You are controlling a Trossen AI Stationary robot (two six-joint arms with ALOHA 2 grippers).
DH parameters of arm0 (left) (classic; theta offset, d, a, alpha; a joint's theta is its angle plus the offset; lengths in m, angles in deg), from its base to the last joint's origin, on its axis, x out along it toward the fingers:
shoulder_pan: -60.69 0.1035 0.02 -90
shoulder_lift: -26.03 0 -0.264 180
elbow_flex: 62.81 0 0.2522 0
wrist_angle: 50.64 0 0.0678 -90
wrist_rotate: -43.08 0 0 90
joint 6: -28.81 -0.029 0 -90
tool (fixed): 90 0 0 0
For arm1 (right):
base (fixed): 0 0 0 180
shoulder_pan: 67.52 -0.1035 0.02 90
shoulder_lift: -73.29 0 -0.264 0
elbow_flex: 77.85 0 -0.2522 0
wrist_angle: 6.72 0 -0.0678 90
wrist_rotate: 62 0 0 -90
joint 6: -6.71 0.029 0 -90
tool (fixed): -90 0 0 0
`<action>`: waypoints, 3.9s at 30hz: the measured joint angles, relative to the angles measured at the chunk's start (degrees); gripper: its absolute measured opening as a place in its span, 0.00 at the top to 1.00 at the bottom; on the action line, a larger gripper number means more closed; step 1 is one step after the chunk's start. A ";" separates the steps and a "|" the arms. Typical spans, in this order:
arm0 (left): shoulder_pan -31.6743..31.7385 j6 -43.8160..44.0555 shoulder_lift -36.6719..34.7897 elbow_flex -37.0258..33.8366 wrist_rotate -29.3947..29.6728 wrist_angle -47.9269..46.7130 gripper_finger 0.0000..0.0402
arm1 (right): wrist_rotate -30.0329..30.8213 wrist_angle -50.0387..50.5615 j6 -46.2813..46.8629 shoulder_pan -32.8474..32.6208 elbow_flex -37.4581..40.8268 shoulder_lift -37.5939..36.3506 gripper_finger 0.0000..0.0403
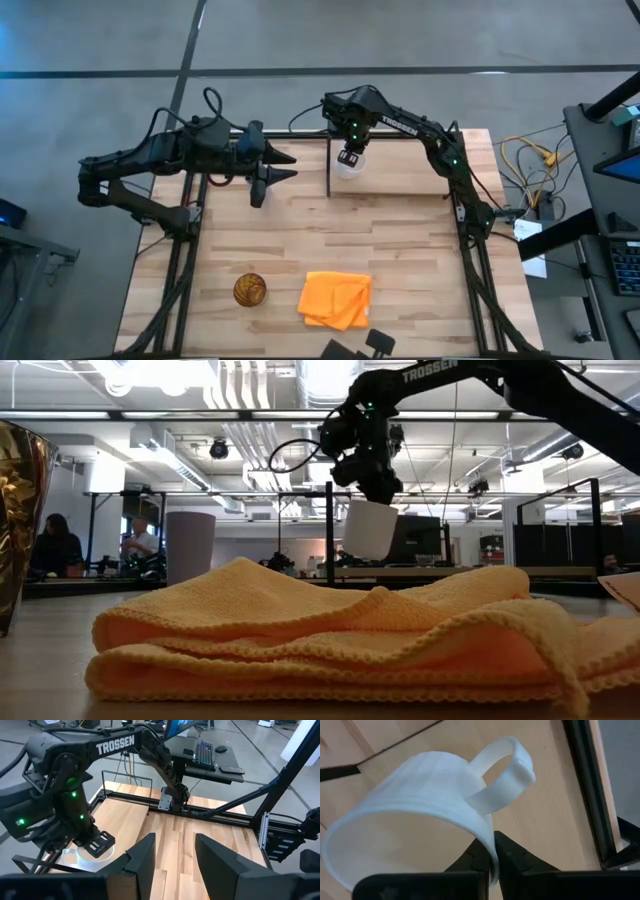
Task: Stack small to large cups/mugs on shelf
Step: Put the white mug on the shelf, then put the brown cup on the shelf
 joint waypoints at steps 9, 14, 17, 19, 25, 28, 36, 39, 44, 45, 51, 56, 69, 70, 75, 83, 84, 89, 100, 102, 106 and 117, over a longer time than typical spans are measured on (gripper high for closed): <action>0.00 0.00 -0.20 0.00 0.04 0.05 0.69 | 0.00 0.15 -0.10 -0.02 0.07 1.64 0.96; 0.00 0.00 -0.22 -0.02 0.07 0.08 0.69 | -0.01 0.13 -0.26 0.04 0.07 2.25 0.93; 0.00 -0.15 -0.22 -0.02 0.09 0.09 0.69 | 0.01 0.03 -0.25 0.02 0.07 2.43 0.88; 0.00 -0.15 -0.23 -0.02 0.09 0.09 0.69 | 0.01 -0.03 -0.26 0.02 0.07 2.44 0.85; 0.00 -0.17 -0.24 -0.02 0.11 0.09 0.69 | 0.12 -0.07 -0.20 0.00 -0.05 2.32 0.79; 0.00 -0.16 -0.24 -0.02 0.13 0.09 0.69 | 0.14 -0.04 0.04 0.00 -1.09 2.22 0.79; 0.00 -0.15 -0.24 -0.02 0.15 0.09 0.69 | -0.24 0.15 1.75 -0.04 -4.39 0.71 0.80; 0.00 -0.15 -0.24 -0.02 0.17 0.11 0.69 | -0.49 0.15 2.40 -0.15 -4.37 -1.06 0.80; 0.00 -0.15 -0.24 -0.04 0.17 0.11 0.69 | -0.49 0.14 4.60 -0.74 -4.37 -5.51 0.81; 0.00 -0.15 -0.23 -0.04 0.20 0.09 0.69 | -0.50 0.15 4.92 -0.84 -4.37 -6.64 0.82; -0.04 0.34 -0.24 -0.04 3.41 -5.01 0.69 | -1.10 0.15 9.92 -3.06 -4.37 -14.88 0.83; -0.04 4.92 -0.05 -0.19 6.49 -15.86 0.69 | -3.26 -0.30 15.09 -6.64 -4.37 -21.79 0.83; -8.59 21.47 2.59 -2.15 -20.09 -33.48 0.69 | -3.03 -2.05 19.80 -19.29 -4.34 -29.50 0.83; -10.73 21.40 3.28 -2.19 -20.39 -33.80 0.69 | -3.03 -2.13 19.79 -19.82 -4.34 -29.50 0.83; -20.19 19.28 7.68 -3.07 -18.02 -36.84 0.69 | -3.00 -2.16 19.80 -21.24 -4.30 -28.98 0.83; -26.66 18.29 15.64 -7.41 -6.19 -40.21 0.69 | -2.96 -2.19 19.81 -21.31 -4.30 -26.99 0.83; -27.08 18.29 16.49 -7.86 -6.19 -39.80 0.69 | -2.98 -2.16 20.05 -21.31 -4.30 -26.86 0.84; -28.48 15.89 19.69 -10.14 -6.82 -36.31 0.69 | -3.00 -1.77 23.55 -21.33 -4.30 -26.55 0.84; -29.24 13.84 24.09 -10.82 -7.76 -32.26 0.69 | -3.03 0.09 24.27 -22.45 -4.30 -26.55 0.84; -29.29 13.84 24.61 -10.82 -7.78 -32.24 0.69 | -3.03 0.13 24.27 -22.63 -4.30 -26.55 0.84; -29.33 13.68 25.69 -11.06 -7.80 -32.00 0.69 | -3.05 0.15 24.27 -22.73 -4.30 -26.55 0.84; -28.41 8.93 27.39 -11.21 -7.80 -31.89 0.96 | -3.05 0.15 23.77 -22.73 -4.30 -26.55 0.84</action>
